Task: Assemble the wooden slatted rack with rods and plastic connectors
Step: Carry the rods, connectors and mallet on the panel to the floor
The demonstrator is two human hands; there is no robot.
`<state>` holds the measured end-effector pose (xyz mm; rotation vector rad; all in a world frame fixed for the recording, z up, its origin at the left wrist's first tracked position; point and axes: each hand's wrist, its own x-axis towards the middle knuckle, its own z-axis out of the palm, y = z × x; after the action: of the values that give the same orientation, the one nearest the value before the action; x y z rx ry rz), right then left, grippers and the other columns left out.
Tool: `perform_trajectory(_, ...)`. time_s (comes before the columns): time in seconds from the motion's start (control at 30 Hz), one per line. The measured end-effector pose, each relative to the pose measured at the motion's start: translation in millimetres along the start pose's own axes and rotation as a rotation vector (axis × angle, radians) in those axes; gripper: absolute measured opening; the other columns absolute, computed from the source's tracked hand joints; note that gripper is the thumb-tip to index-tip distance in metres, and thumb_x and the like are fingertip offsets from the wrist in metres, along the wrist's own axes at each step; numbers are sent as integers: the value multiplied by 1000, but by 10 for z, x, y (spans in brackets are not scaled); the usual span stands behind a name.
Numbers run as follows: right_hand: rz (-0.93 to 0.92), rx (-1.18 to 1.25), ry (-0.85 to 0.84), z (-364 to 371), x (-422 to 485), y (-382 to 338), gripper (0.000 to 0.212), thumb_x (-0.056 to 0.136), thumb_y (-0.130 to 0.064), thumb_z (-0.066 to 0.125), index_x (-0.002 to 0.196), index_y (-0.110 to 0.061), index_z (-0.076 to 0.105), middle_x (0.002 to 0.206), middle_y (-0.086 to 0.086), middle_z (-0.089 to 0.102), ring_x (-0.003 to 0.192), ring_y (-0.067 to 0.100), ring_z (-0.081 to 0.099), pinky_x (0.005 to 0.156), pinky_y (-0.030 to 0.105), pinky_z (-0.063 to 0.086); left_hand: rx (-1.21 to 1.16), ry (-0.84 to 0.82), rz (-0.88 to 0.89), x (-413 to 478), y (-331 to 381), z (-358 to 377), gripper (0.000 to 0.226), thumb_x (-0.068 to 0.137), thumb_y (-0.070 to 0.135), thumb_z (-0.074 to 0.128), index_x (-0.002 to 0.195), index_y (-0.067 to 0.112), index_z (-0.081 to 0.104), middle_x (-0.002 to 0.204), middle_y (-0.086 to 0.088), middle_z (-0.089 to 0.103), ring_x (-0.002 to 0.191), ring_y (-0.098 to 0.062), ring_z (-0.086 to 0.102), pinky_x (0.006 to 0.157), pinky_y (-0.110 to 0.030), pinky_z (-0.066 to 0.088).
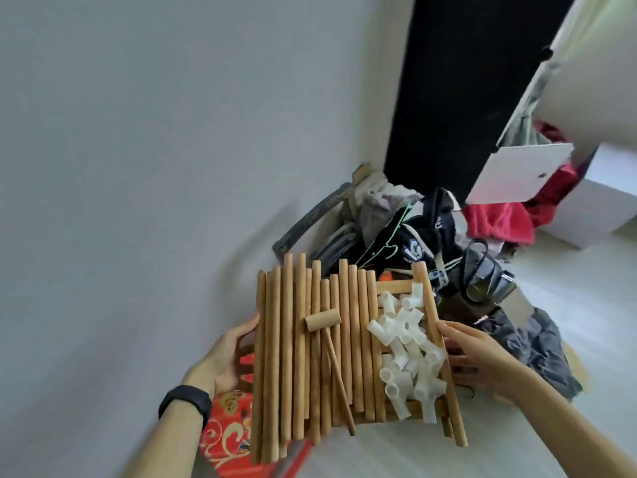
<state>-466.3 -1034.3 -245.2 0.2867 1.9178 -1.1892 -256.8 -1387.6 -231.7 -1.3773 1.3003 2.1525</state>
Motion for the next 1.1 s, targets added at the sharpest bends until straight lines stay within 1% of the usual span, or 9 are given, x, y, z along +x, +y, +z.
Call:
perform_trajectory(0.07, -19, 54, 72, -488, -130, 132, 29, 95, -51, 61, 118, -35, 67, 114, 6, 71, 102, 32, 69, 87, 52, 59, 117, -37, -6, 70, 150, 515, 56, 90, 60, 55, 61, 14, 68, 52, -3, 57, 43, -17, 54, 60, -32, 44)
perform_trajectory(0.13, -25, 127, 137, -994, -243, 265, 30, 96, -50, 61, 119, -32, 67, 110, 7, 72, 100, 32, 70, 86, 52, 60, 219, -80, 17, 123, 251, 1082, 59, 85, 63, 63, 82, 5, 71, 66, -13, 67, 58, -26, 64, 85, -44, 54)
perform_trajectory(0.17, -28, 152, 168, -1262, -295, 336, 30, 96, -50, 62, 118, -30, 68, 108, 8, 73, 97, 33, 71, 84, 51, 61, 263, -71, 27, 170, 278, 1368, 69, 80, 65, 69, 102, -2, 70, 88, -23, 72, 83, -38, 70, 103, -53, 46)
perform_trajectory(0.23, -33, 187, 230, -1831, -368, 511, 29, 96, -49, 63, 114, -28, 69, 102, 10, 74, 92, 37, 73, 81, 51, 62, 352, -62, 29, 212, 291, 2027, 89, 72, 68, 75, 129, 1, 64, 128, -28, 63, 124, -48, 56, 108, -56, 40)
perform_trajectory(0.33, -53, 225, 282, -2738, -484, 761, 30, 97, -47, 62, 113, -23, 71, 98, 11, 74, 80, 30, 74, 62, 37, 63, 448, -124, 35, 267, 265, 3092, 71, 78, 67, 63, 111, 5, 74, 99, -17, 73, 88, -32, 69, 79, -44, 54)
perform_trajectory(0.47, -72, 279, 372, -3868, -686, 1013, 30, 99, -50, 58, 110, -26, 71, 104, 8, 73, 88, 27, 74, 70, 38, 62, 538, -172, 49, 339, 279, 4435, 78, 78, 76, 60, 117, 9, 73, 104, -15, 66, 87, -32, 60, 74, -43, 53)
perform_trajectory(0.6, -94, 352, 483, -4891, -909, 1282, 30, 99, -51, 56, 111, -27, 70, 105, 5, 73, 92, 26, 72, 71, 39, 61, 618, -226, 90, 411, 287, 5757, 80, 74, 80, 62, 127, 21, 65, 126, -17, 63, 113, -43, 60, 94, -62, 51)
perform_trajectory(0.83, -82, 504, 656, -6433, -1158, 1918, 32, 102, -50, 52, 107, -25, 72, 108, 3, 70, 96, 24, 69, 65, 34, 54, 834, -422, 121, 543, 88, 8121, 70, 82, 78, 55, 106, 16, 78, 118, -14, 68, 110, -36, 61, 95, -60, 50)
perform_trajectory(1.1, 13, 676, 895, -8383, -1229, 2719, 32, 101, -49, 55, 108, -25, 75, 106, 1, 73, 96, 26, 70, 66, 35, 55, 1031, -589, 79, 1014, -515, 11003, 87, 74, 84, 58, 140, 28, 52, 131, -16, 59, 115, -44, 59, 94, -68, 48)
